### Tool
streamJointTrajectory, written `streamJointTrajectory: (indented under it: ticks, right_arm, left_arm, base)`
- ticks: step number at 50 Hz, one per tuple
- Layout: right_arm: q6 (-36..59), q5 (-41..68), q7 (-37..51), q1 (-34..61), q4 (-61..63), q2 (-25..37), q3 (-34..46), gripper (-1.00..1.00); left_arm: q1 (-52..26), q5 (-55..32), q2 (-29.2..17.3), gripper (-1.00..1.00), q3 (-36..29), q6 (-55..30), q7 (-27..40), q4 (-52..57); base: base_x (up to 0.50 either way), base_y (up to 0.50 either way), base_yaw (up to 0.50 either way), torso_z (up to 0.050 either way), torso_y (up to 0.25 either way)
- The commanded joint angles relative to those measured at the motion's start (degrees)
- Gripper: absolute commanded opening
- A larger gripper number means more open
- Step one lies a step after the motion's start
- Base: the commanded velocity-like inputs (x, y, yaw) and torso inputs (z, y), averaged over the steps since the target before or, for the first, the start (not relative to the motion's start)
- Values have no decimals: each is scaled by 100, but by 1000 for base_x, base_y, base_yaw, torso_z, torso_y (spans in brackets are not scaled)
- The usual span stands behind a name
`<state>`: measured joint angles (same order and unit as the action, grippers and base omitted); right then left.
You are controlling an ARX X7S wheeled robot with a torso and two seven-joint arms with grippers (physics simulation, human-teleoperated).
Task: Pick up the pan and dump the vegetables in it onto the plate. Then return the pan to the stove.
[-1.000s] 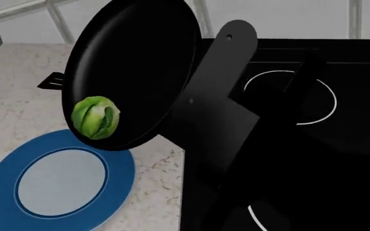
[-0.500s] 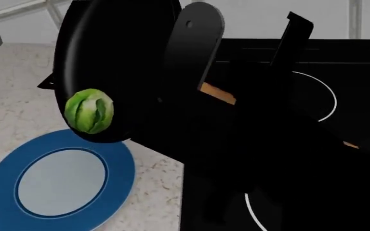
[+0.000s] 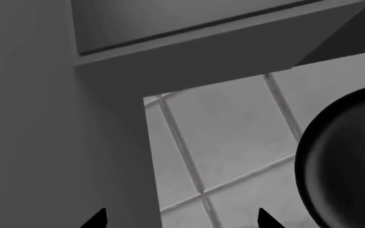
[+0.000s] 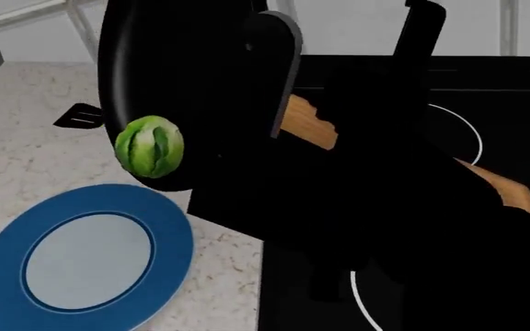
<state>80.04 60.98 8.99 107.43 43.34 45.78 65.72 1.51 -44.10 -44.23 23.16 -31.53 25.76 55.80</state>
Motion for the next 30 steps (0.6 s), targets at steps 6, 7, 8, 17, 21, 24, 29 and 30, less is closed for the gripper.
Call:
streamJointTrajectory:
  ticks: [6, 7, 8, 17, 21, 24, 29, 30]
  right_arm:
    - [-42, -1311, 202, 258, 58, -56, -31, -100]
    - [-52, -1308, 198, 265, 61, -66, -33, -100]
    - [-71, -1323, 197, 274, 61, -67, -27, -100]
    - [-452, -2594, -42, 998, 308, 102, 1468, -100]
    - [-341, -2265, 3, 926, 317, 22, 1010, -100]
    - [-331, -2304, 17, 966, 382, 9, 1059, -100]
    - [-220, -1606, 181, 624, 356, -124, 217, -100]
    - [-218, -1656, 171, 653, 376, -121, 293, -100]
  left_arm:
    - [217, 16, 57, 100, 56, 149, -65, -22]
    - [227, 28, 57, 100, 47, 154, -69, -25]
    - [230, 22, 56, 100, 47, 157, -66, -20]
    - [263, 18, 69, 100, -35, 193, -89, -39]
    - [301, 27, 74, 100, -28, 225, -101, -28]
    - [315, 80, 90, 100, -81, 257, -123, -51]
    - [346, 87, 78, 100, -56, 275, -116, -46]
    - [357, 88, 81, 100, -49, 285, -119, -47]
  base:
    - [0, 0, 0, 2, 4]
    - [0, 0, 0, 0, 0]
    - [0, 0, 0, 0, 0]
    - [0, 0, 0, 1, 2]
    - [0, 0, 0, 0, 3]
    - [0, 0, 0, 0, 3]
    - [0, 0, 0, 2, 2]
    - [0, 0, 0, 0, 0]
